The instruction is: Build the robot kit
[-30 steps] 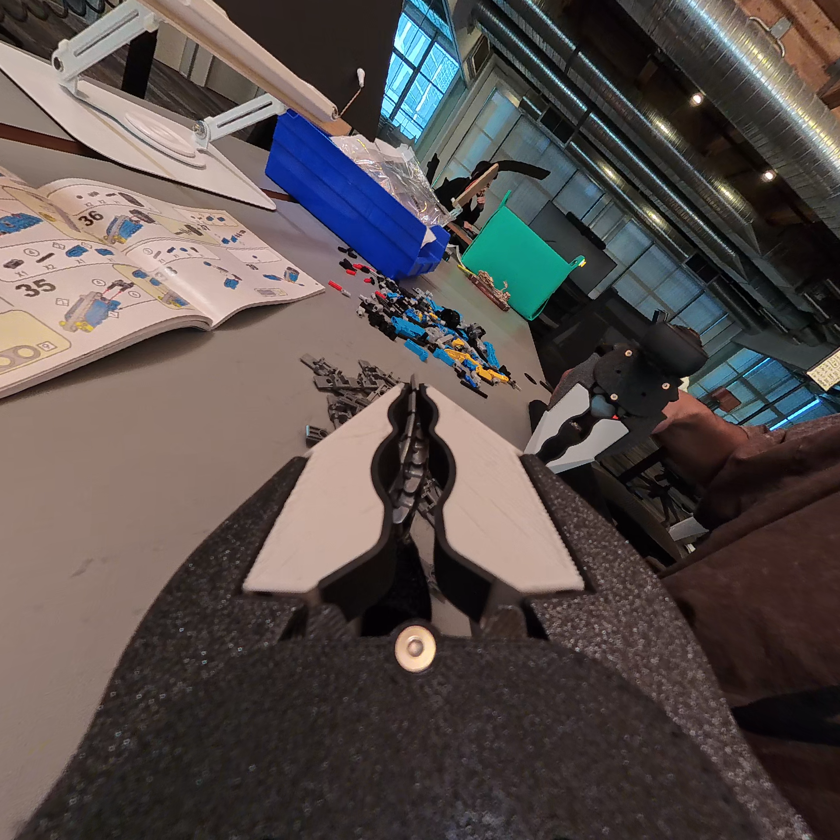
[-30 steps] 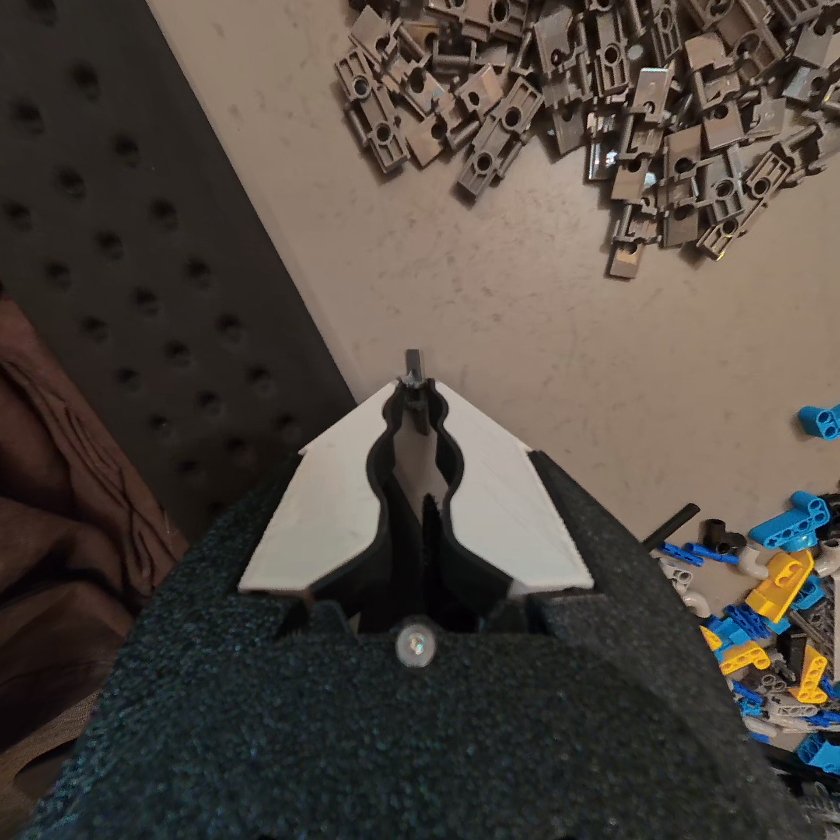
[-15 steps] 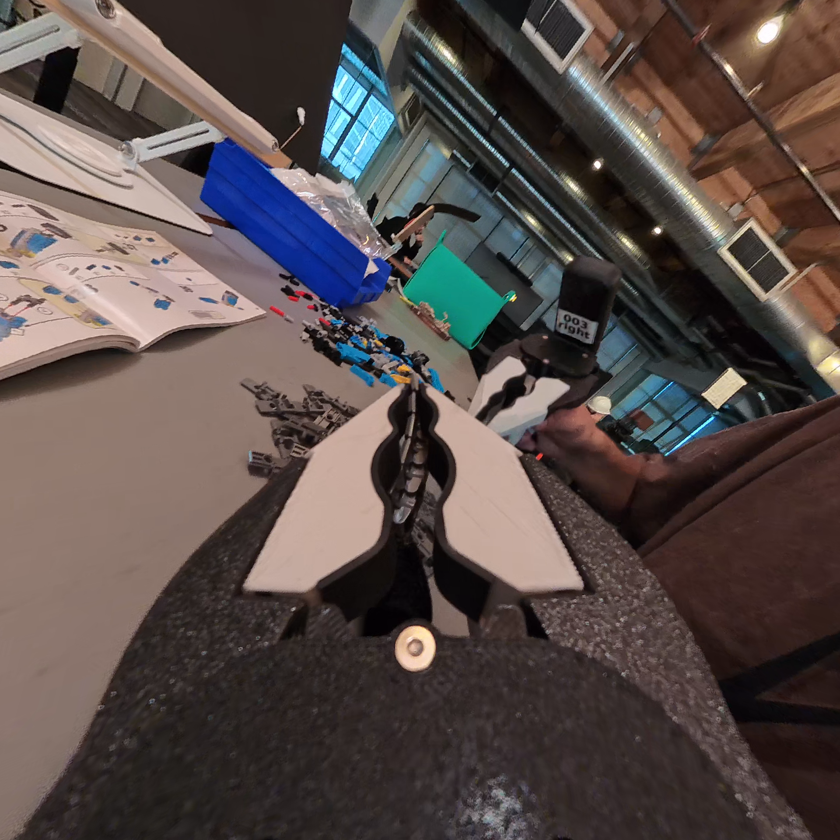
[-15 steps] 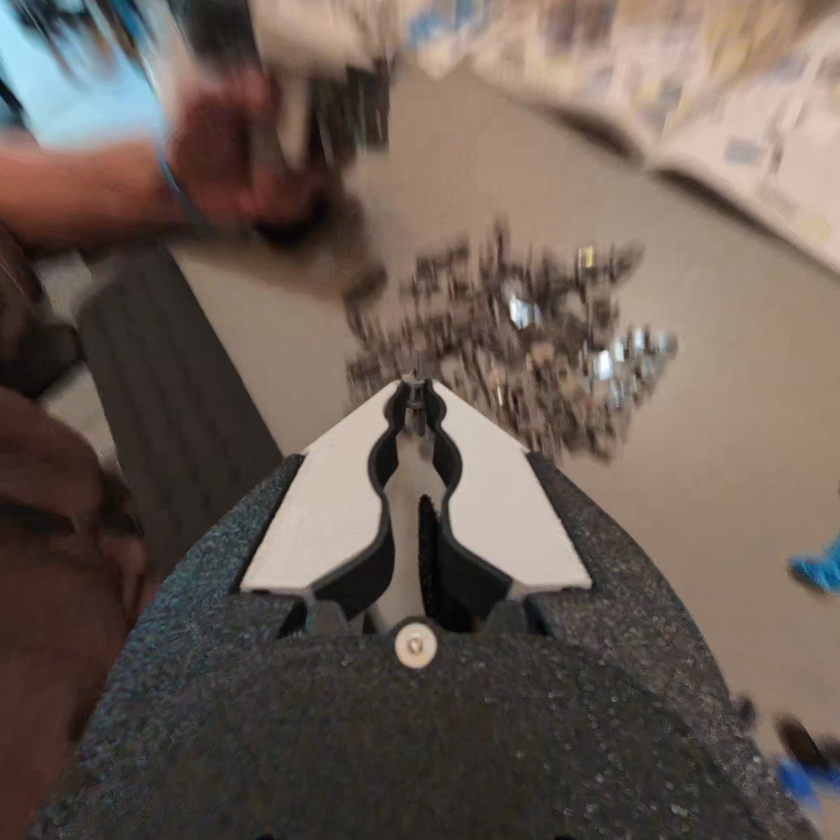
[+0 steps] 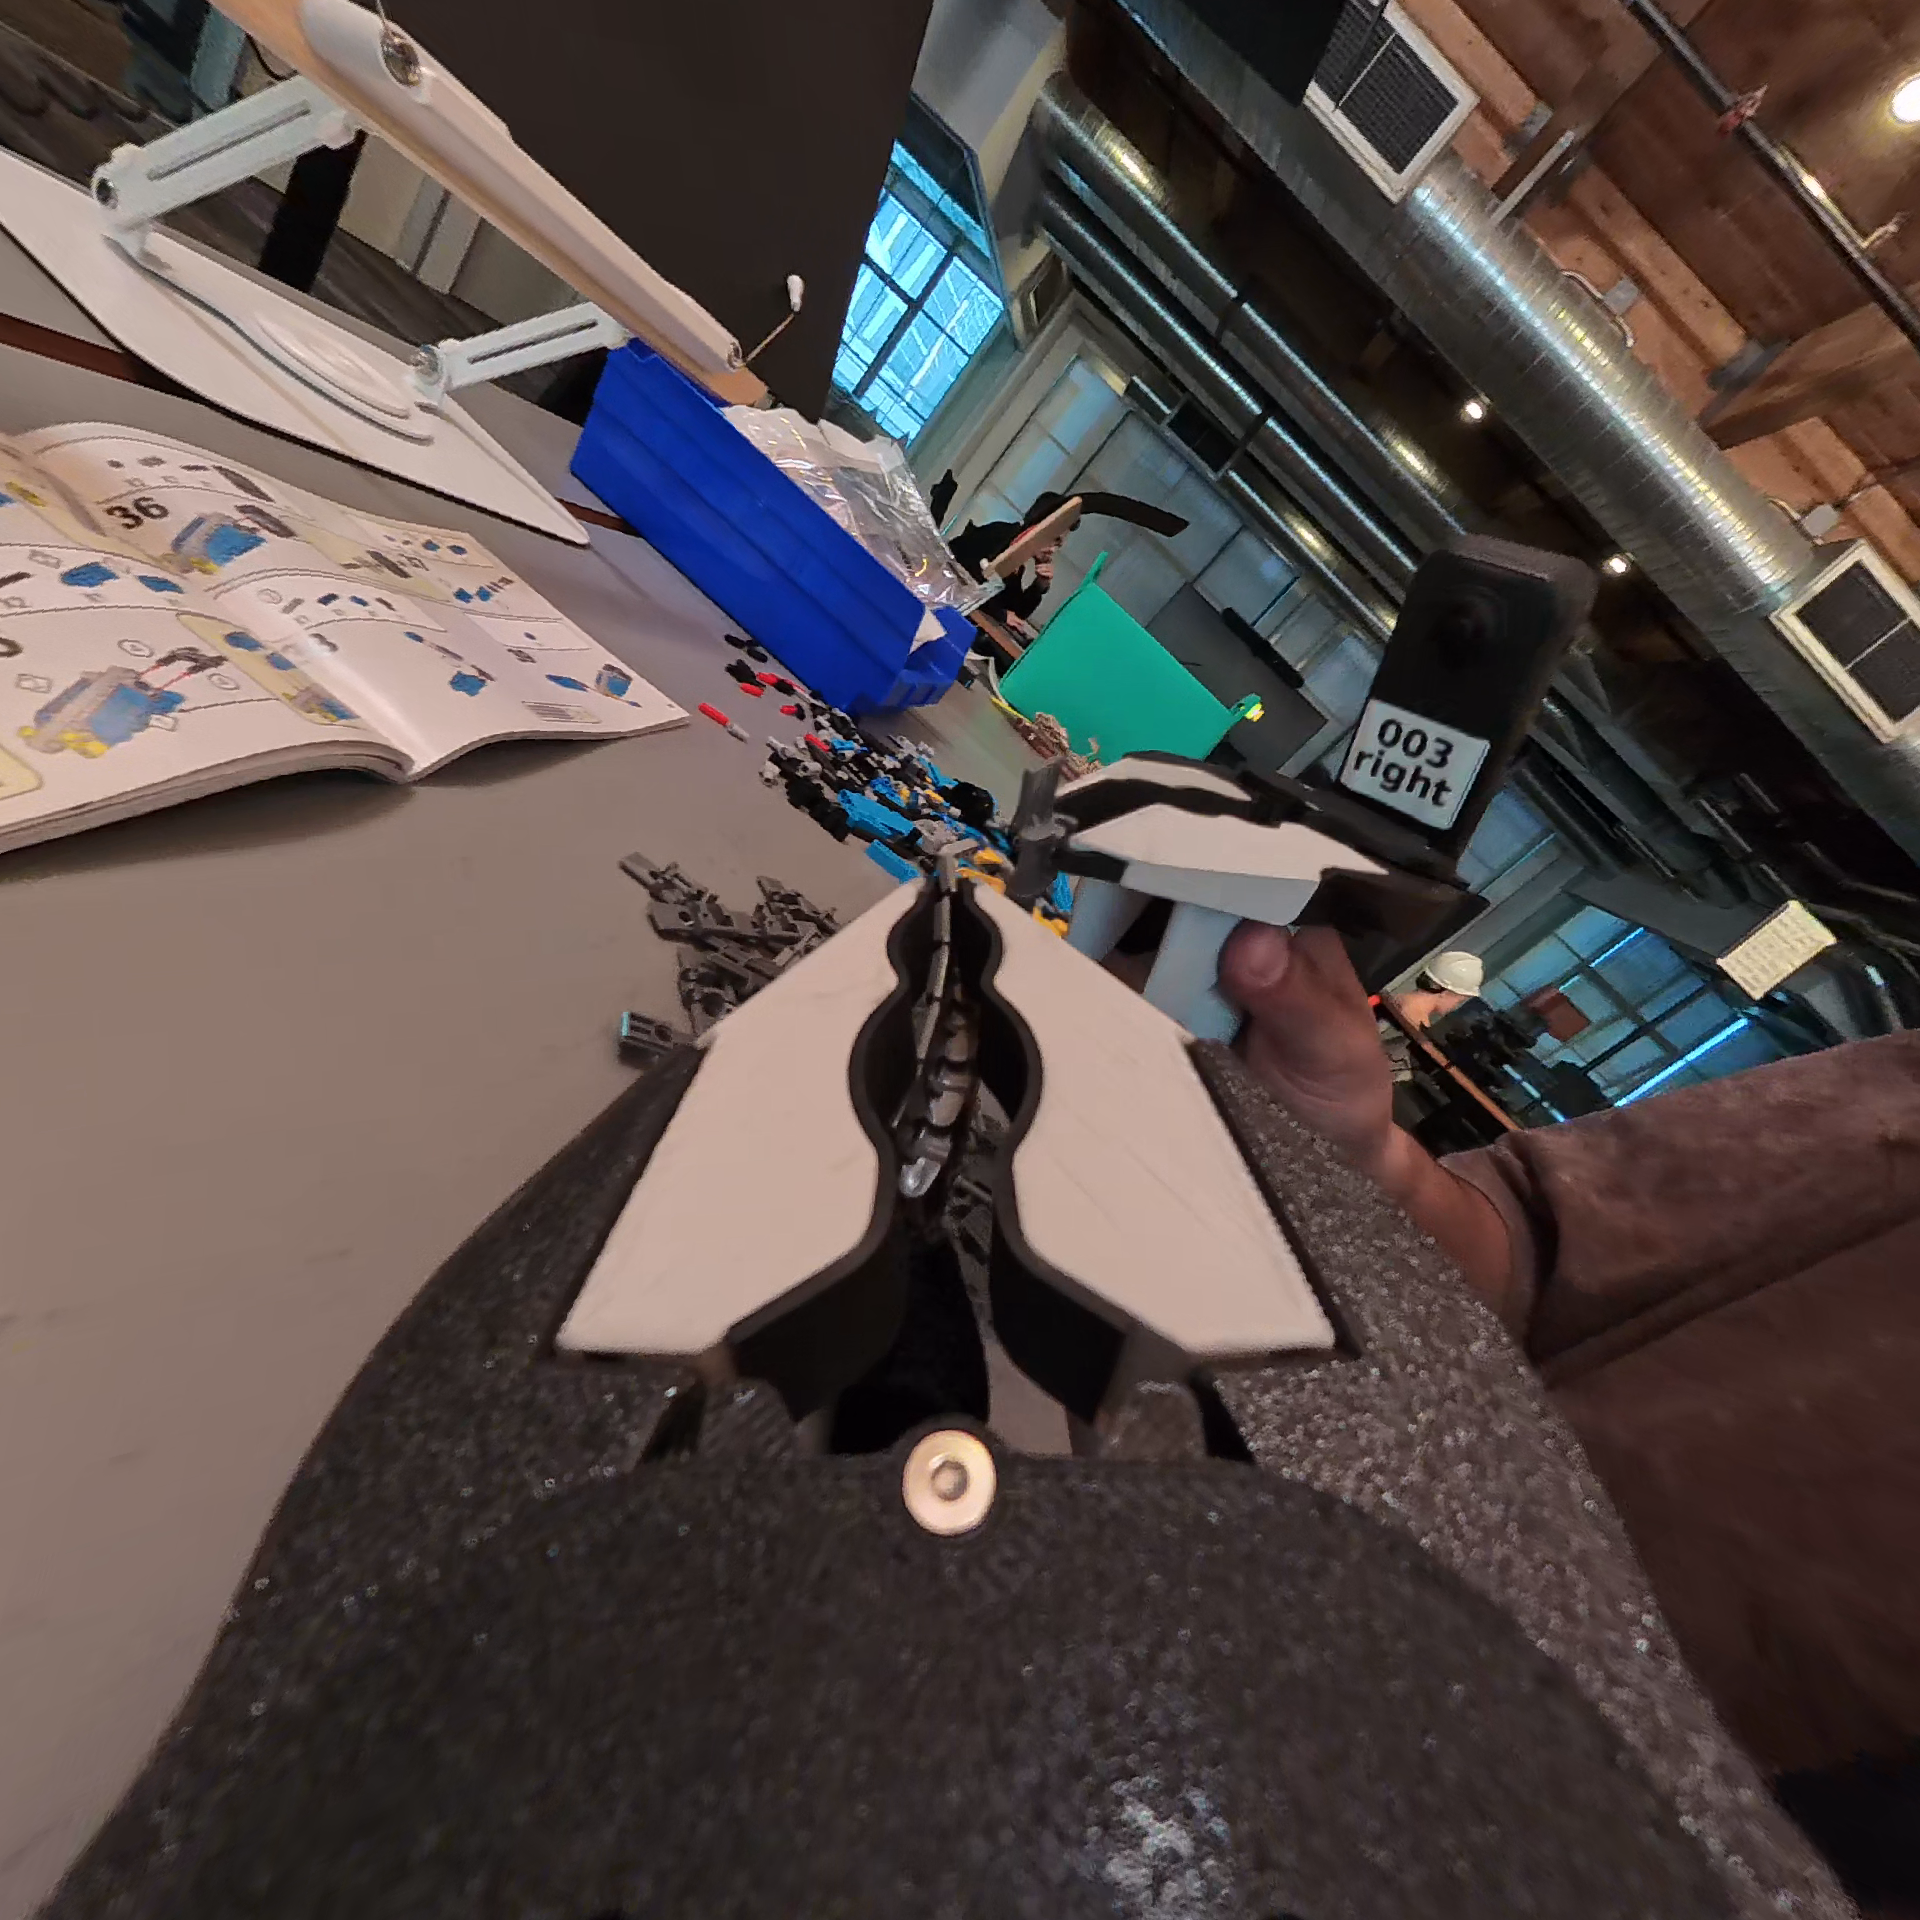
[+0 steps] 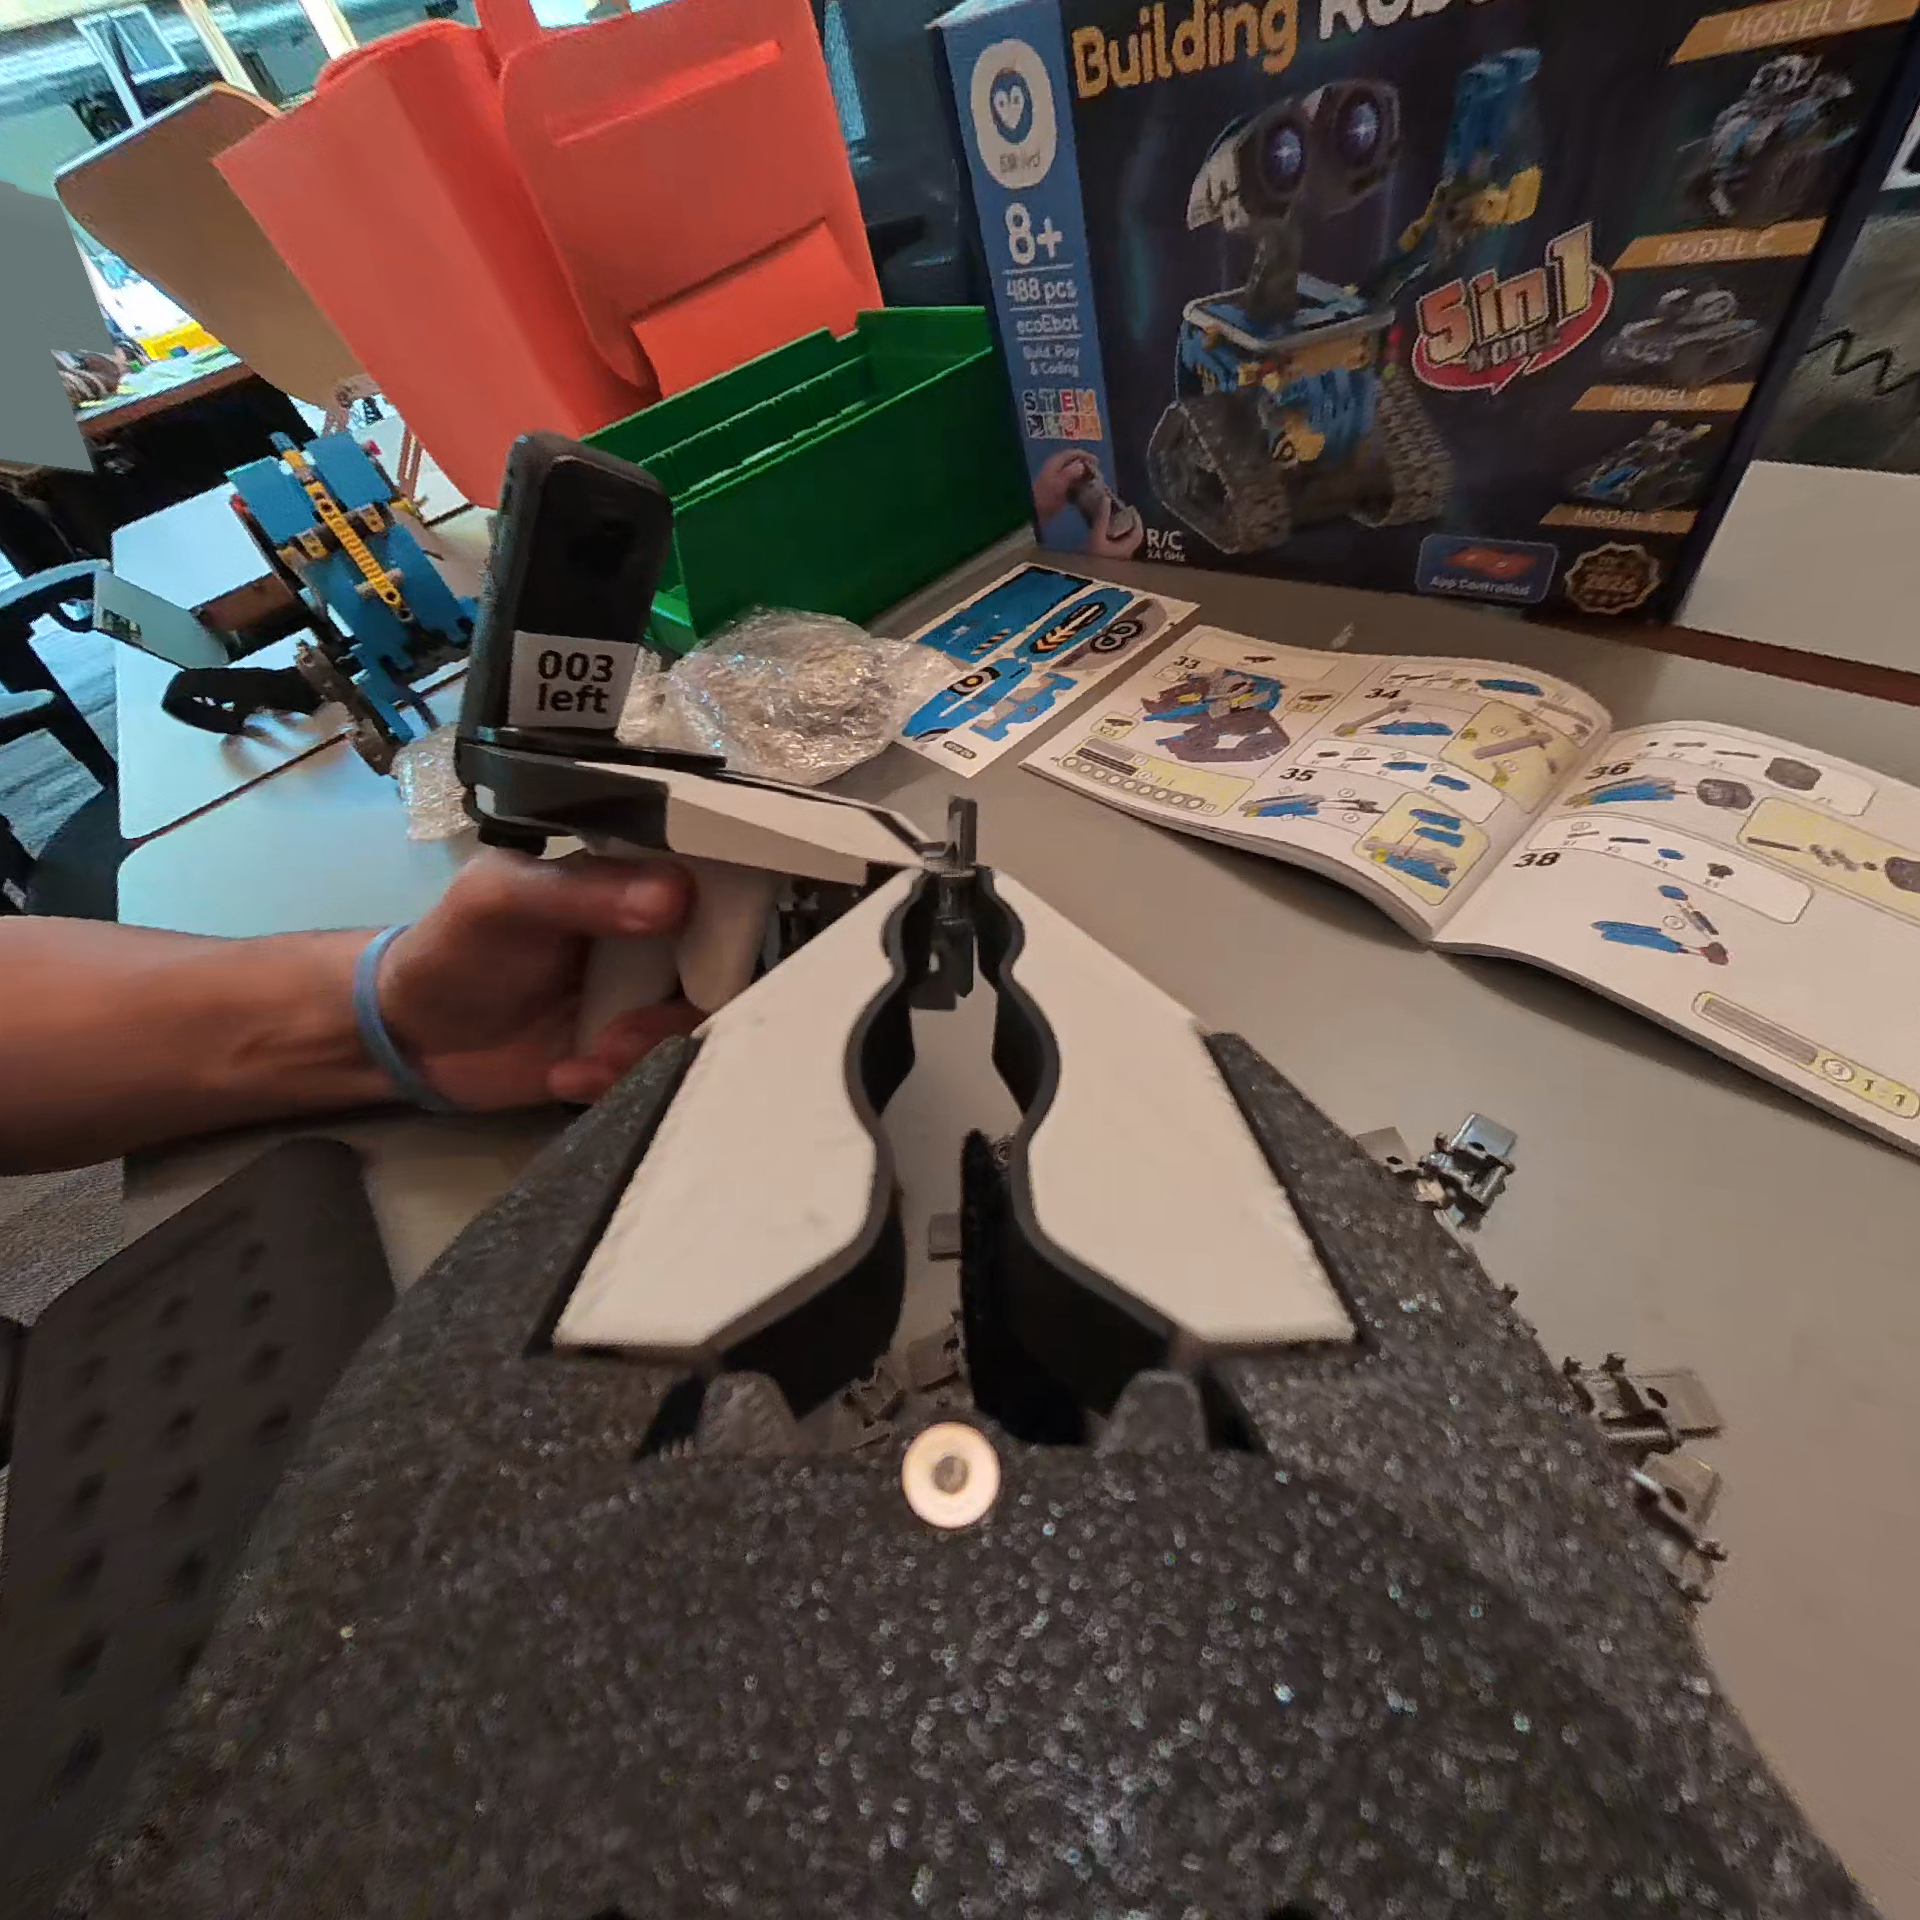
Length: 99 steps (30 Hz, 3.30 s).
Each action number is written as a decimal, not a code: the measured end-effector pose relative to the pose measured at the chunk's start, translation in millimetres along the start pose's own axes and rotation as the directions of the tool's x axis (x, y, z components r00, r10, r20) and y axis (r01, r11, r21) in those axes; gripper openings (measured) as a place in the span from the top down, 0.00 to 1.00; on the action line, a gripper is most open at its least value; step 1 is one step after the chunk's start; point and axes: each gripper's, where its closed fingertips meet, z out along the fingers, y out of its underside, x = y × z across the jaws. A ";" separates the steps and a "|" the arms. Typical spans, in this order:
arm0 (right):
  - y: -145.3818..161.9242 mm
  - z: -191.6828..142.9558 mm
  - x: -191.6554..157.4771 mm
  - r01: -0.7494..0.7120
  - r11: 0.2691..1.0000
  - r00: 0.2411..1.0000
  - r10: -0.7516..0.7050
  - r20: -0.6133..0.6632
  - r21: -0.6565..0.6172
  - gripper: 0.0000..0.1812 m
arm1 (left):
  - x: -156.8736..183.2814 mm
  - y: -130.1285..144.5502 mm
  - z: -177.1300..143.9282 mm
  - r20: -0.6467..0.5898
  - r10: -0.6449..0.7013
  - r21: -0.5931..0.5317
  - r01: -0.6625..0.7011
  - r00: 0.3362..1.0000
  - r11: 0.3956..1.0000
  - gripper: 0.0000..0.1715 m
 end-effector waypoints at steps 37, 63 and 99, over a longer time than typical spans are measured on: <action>14.4 17.4 9.3 0.211 0.966 0.945 -0.240 -0.223 -0.145 0.96 | -12.7 -5.0 -0.3 0.076 -0.134 0.085 0.128 0.988 0.988 0.98; 18.8 20.9 6.5 0.335 0.927 0.884 -0.371 -0.286 -0.167 0.97 | -13.5 -4.0 -3.0 0.047 -0.272 0.134 0.264 0.961 0.955 0.98; 11.5 6.0 -5.9 -0.093 0.995 0.956 0.098 0.278 -0.029 0.95 | 4.5 -2.4 -0.7 -0.085 -0.180 -0.018 0.179 0.980 0.984 0.97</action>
